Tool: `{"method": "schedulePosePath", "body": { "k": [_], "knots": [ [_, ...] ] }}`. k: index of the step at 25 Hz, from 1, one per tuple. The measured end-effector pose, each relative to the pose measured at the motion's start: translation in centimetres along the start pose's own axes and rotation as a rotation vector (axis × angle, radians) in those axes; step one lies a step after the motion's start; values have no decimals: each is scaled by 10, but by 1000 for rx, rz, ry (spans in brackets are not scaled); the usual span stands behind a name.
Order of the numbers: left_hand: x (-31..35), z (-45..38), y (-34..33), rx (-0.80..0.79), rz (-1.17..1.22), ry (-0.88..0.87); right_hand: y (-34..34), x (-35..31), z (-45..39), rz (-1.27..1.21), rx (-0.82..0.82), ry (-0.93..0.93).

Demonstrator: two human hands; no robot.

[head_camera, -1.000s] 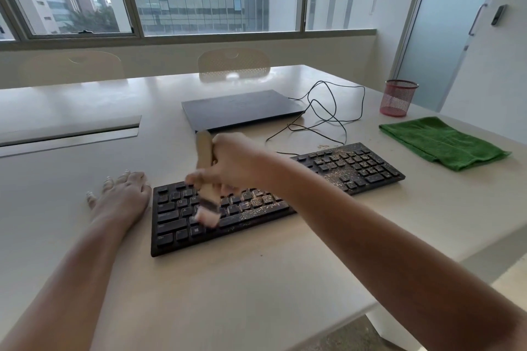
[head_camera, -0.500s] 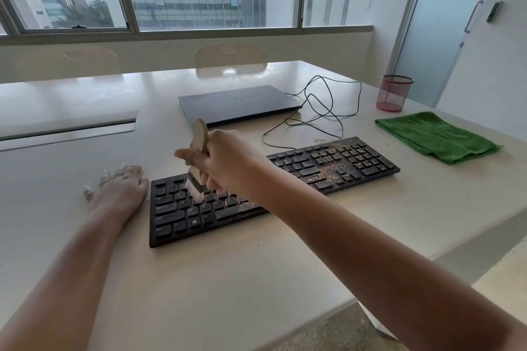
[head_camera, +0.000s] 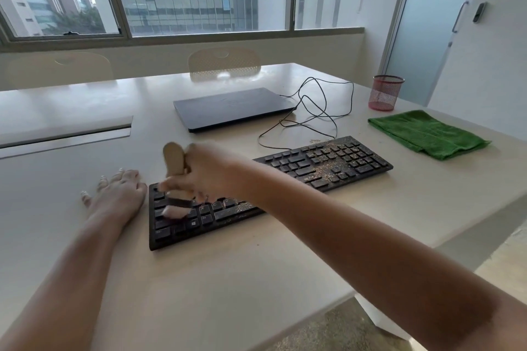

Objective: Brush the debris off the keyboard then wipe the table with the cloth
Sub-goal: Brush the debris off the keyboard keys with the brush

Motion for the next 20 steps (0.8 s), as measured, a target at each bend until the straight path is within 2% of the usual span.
{"method": "schedulePosePath", "body": {
  "k": [3,4,7,9,12,15,17,20],
  "knots": [
    [3,1,1,9,-15,3,37,15,-1,238,-14,-66],
    [3,1,1,9,-16,8,42,16,-2,239,-15,-80],
    [2,1,1,0,-9,8,20,4,-3,-53,-61,-42],
    [2,2,2,0,-1,8,6,4,-1,-105,-85,-26],
    [4,3,2,-5,-10,4,31,31,3,51,19,-112],
    [4,4,2,-6,2,11,49,40,1,274,204,-148],
    [3,4,2,-6,1,11,35,26,-2,161,268,-118],
    [4,4,4,2,-2,6,11,19,0,58,220,-100]
  ]
}}
Point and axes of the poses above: each hand's wrist, its own z-axis away from the middle knuckle, its own y-axis out of the back of the hand, x = y × z, the point moved 1 cm from there along -z, towards the middle knuckle, and after that the axes turned 13 degrees about x, right-handed, at the moved point
